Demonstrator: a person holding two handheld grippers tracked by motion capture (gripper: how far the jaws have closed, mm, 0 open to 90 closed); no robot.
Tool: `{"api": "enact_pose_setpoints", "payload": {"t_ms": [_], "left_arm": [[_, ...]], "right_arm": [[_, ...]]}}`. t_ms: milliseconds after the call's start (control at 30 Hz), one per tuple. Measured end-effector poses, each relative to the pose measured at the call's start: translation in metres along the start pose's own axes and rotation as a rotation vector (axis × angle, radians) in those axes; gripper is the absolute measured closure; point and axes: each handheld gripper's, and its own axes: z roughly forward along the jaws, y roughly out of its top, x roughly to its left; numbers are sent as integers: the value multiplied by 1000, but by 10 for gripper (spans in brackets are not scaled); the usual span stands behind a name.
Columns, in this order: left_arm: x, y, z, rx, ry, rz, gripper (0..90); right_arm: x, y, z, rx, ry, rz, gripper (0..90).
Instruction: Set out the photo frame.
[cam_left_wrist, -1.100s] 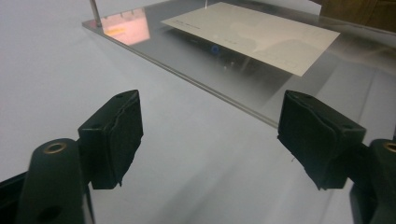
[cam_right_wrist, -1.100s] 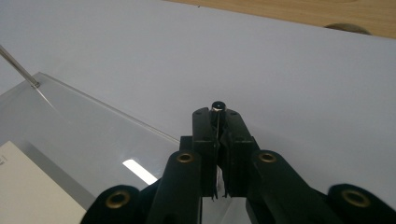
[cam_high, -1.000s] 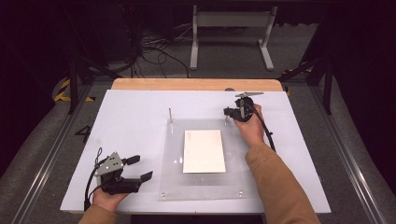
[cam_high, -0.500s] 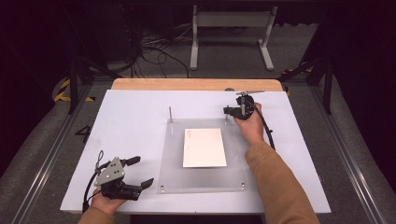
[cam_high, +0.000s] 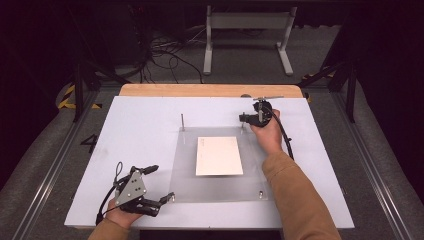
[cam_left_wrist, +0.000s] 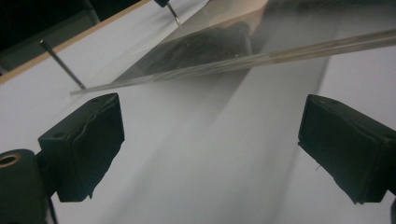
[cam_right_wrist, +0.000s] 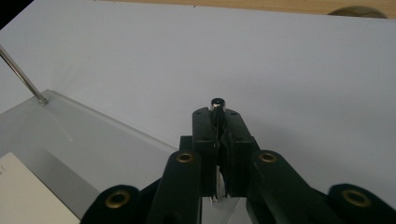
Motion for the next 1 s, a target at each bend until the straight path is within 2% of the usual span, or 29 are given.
{"api": "enact_pose_setpoints", "payload": {"t_ms": [100, 233, 333, 467, 633, 767, 867, 900, 967, 1000], "left_arm": [[-3, 4, 6, -19, -9, 25, 77], [-2, 10, 13, -67, -17, 21, 83], [-2, 14, 18, -93, -22, 35, 97], [-3, 17, 22, -122, -39, 45, 123], [-1, 19, 27, -154, -35, 50, 166], [-2, 19, 29, -168, -32, 48, 223], [1, 18, 28, -171, -49, 7, 344], [1, 18, 28, -170, -52, -3, 409], [2, 18, 28, -168, -47, 0, 449], [1, 18, 28, -170, -41, 14, 449]], "right_arm": [[0, 0, 0, 1, 2, 5, 854], [-1, 0, 1, 0, 3, 13, 853], [-1, 1, 1, 1, 5, 15, 852], [-1, 0, 1, 1, 9, 17, 851], [-2, 0, 1, 2, 14, 23, 849], [-2, 0, 1, 0, 19, 29, 847], [-3, 0, 1, -2, 22, 31, 846], [-3, -1, 1, -5, 25, 32, 844], [-3, -1, 1, -7, 27, 34, 844], [-3, -1, 1, -9, 31, 35, 843]]}}
